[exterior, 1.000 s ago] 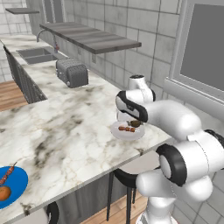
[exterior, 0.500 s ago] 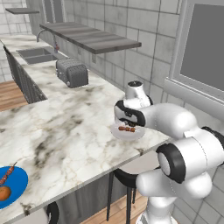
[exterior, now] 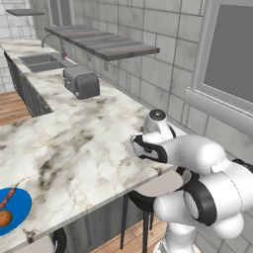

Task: Pick up the tangerine and kiwi from the fridge and place one fruit on each plate on the dining counter.

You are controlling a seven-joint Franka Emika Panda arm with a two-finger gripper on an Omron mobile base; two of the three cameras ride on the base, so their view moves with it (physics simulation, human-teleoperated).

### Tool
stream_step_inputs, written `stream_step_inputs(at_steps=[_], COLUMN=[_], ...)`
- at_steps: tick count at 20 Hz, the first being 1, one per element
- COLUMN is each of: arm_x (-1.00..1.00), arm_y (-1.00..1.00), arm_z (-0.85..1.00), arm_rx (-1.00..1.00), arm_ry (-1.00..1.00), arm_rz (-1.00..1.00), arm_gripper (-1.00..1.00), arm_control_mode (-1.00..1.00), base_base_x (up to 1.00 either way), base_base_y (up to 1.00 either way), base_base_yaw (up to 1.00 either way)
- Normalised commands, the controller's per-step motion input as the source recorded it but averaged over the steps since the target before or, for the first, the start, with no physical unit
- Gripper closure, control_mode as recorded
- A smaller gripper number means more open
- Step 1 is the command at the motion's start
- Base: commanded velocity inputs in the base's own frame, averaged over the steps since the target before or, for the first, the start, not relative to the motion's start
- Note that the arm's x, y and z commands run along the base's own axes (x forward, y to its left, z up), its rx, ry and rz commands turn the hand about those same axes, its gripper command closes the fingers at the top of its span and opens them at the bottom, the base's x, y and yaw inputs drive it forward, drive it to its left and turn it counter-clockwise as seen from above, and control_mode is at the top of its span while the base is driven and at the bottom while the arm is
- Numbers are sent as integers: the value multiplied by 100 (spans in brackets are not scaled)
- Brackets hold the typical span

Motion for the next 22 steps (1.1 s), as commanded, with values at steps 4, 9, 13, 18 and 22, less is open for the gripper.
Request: stream_step_inputs(at_steps=[4,9,13,18,22], arm_x=[0,4,1,10,23], arm_y=[0,-7,0,0,0], arm_z=[0,-11,-3,-34,-38], arm_rx=[0,2,0,0,0], arm_ry=[15,29,8,0,0], arm_rz=[5,8,2,0,0], arm_gripper=[100,100,100,100,100], arm_control_mode=[-100,-100,-100,-100,-100], base_base_x=[0,0,0,0,0], base_base_y=[0,0,0,0,0], base_base_yaw=[0,0,0,0,0])
